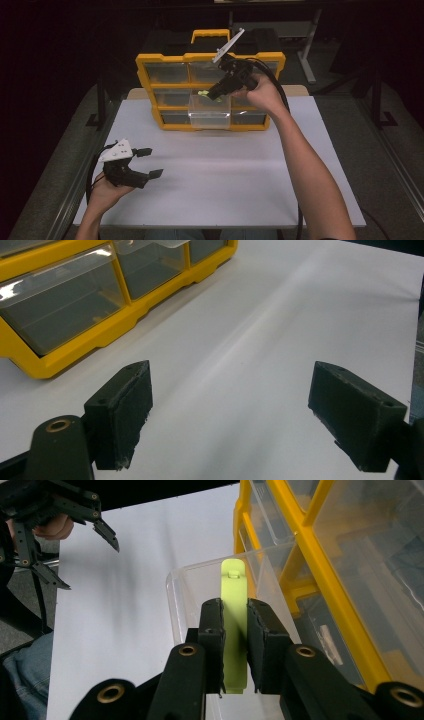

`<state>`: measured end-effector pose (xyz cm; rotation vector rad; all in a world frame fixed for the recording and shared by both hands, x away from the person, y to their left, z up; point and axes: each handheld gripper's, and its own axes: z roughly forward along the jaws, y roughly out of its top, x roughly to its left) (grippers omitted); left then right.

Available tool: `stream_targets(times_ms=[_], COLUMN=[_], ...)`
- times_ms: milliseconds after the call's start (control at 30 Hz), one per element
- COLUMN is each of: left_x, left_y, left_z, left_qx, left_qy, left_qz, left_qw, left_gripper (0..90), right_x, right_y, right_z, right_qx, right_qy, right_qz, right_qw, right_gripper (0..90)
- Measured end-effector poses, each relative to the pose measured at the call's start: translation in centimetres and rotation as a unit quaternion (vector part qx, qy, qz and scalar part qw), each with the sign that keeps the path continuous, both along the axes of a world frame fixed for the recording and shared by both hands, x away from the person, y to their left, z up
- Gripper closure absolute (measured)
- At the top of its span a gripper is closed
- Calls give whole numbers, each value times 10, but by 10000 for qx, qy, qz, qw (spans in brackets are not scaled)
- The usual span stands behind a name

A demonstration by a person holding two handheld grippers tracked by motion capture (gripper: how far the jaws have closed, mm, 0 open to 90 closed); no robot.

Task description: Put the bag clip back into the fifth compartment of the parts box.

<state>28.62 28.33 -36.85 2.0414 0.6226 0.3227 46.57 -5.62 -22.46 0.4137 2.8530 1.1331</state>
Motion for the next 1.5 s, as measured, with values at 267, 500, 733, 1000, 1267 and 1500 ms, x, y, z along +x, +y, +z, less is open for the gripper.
stream_targets(times_ms=[267,500,733,1000,1267,1500], left_x=[0,0,0,0,0,0], left_y=[0,0,0,1,1,1], left_z=[0,0,0,1,0,0], left_qx=[1,-39,-42,-30,-42,-37], left_qy=[-1,-18,-18,-19,-24,-3], left_qz=[-2,12,15,15,16,31], left_qw=[10000,10000,10000,10000,10000,10000], left_gripper=[180,180,180,180,180,179], right_x=[0,1,2,3,4,-2], right_y=[2,4,4,5,-2,-9], right_z=[-7,-16,-22,-27,-23,-12], right_qx=[-11,-78,-112,-140,4,243], right_qy=[50,94,126,137,170,159], right_qz=[61,48,30,45,-168,-300], right_qw=[10000,9999,9999,9998,9997,9991], right_gripper=[761,760,756,752,620,480])
